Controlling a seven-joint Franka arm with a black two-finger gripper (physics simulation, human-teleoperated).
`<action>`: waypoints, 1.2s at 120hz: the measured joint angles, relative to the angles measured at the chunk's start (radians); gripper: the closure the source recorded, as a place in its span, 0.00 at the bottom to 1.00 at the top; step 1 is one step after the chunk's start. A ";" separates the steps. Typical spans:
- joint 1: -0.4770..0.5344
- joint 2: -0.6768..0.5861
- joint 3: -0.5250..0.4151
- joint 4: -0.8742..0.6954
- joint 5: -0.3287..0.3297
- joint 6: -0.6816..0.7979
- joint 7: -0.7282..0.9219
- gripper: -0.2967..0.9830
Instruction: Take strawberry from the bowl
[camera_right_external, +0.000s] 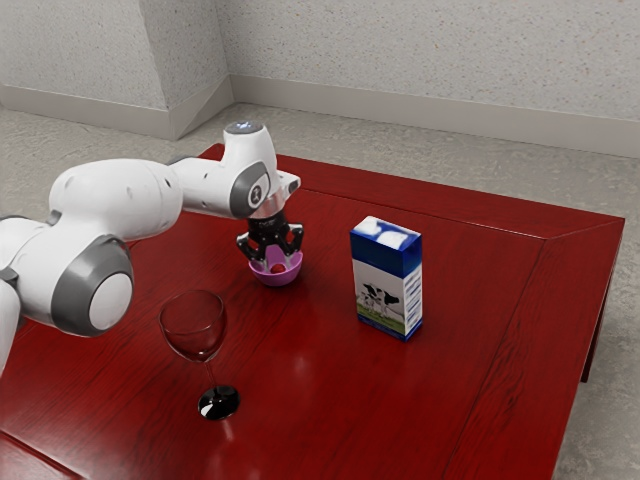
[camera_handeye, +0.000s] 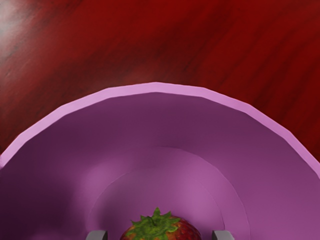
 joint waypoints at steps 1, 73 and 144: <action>0.000 0.000 0.000 0.000 0.000 0.000 -0.001 0.60; -0.004 -0.012 0.002 0.021 0.010 0.004 -0.033 0.69; -0.120 -0.172 0.010 -0.035 0.033 -0.051 -0.059 0.73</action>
